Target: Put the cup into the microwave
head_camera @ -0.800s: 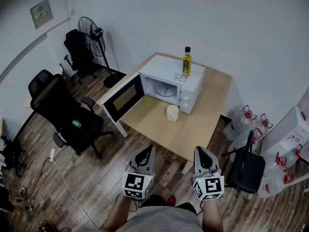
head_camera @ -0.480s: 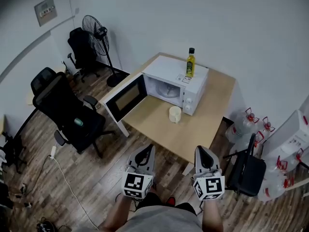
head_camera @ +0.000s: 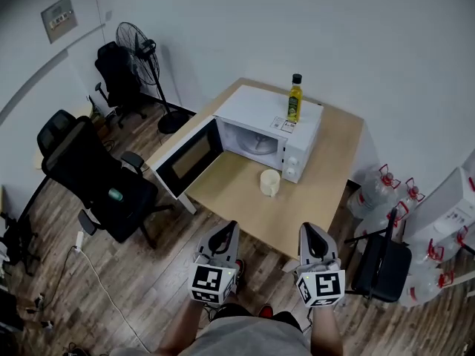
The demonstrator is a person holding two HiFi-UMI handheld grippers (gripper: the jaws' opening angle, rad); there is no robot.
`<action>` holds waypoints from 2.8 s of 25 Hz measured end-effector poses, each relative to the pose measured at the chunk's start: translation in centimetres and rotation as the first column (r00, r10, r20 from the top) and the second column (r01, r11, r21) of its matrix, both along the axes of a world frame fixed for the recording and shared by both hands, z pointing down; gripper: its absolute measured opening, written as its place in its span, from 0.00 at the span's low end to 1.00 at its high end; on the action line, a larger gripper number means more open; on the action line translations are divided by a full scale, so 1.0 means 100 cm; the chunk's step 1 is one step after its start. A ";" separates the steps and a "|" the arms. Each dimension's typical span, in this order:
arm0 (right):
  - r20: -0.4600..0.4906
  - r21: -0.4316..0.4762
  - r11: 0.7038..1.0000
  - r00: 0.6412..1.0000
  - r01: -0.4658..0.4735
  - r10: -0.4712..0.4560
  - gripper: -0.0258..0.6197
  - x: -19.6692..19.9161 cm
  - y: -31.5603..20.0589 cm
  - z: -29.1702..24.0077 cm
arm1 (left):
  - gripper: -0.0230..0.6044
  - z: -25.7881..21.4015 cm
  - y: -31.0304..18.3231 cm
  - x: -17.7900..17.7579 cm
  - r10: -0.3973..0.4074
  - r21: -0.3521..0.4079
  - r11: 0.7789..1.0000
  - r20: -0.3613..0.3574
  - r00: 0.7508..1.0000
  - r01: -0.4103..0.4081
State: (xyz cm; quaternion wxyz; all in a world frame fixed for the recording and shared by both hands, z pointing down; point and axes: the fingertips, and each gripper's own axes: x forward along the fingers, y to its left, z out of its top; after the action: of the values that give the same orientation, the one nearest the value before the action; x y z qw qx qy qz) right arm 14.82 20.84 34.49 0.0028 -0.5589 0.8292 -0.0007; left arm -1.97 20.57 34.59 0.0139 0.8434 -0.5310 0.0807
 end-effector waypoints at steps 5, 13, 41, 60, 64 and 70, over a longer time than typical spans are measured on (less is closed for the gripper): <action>0.003 -0.004 1.000 1.000 -0.025 0.025 0.07 -0.014 -0.047 0.001 | 0.08 0.002 -0.054 -0.011 0.033 -0.016 0.999 0.001 0.999 -0.033; -0.031 -0.084 0.994 0.997 -0.068 0.066 0.07 -0.029 -0.110 0.040 | 0.08 0.033 -0.125 -0.017 0.087 -0.082 0.993 -0.003 0.996 -0.087; -0.027 -0.359 0.932 0.999 -0.052 0.045 0.10 -0.048 -0.222 0.229 | 0.08 0.195 -0.233 -0.022 0.169 -0.314 0.936 0.005 0.986 -0.158; -0.074 -0.446 0.892 0.997 -0.064 0.035 0.31 -0.063 -0.243 0.294 | 0.08 0.240 -0.235 -0.032 0.162 -0.387 0.910 0.009 0.987 -0.146; -0.101 -0.443 0.892 0.993 -0.093 0.054 0.17 -0.062 -0.245 0.297 | 0.08 0.240 -0.238 -0.036 0.155 -0.386 0.912 0.010 0.988 -0.139; -0.140 -0.432 0.894 0.988 -0.116 0.060 0.12 -0.062 -0.244 0.298 | 0.08 0.239 -0.241 -0.042 0.141 -0.386 0.914 0.015 0.990 -0.125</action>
State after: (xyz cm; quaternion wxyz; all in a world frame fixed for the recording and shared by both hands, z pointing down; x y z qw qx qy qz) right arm 8.65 -3.52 64.32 -0.1745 -0.5811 0.7800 -0.1531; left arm -6.20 -3.50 58.51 0.1619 0.8565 -0.4466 0.2017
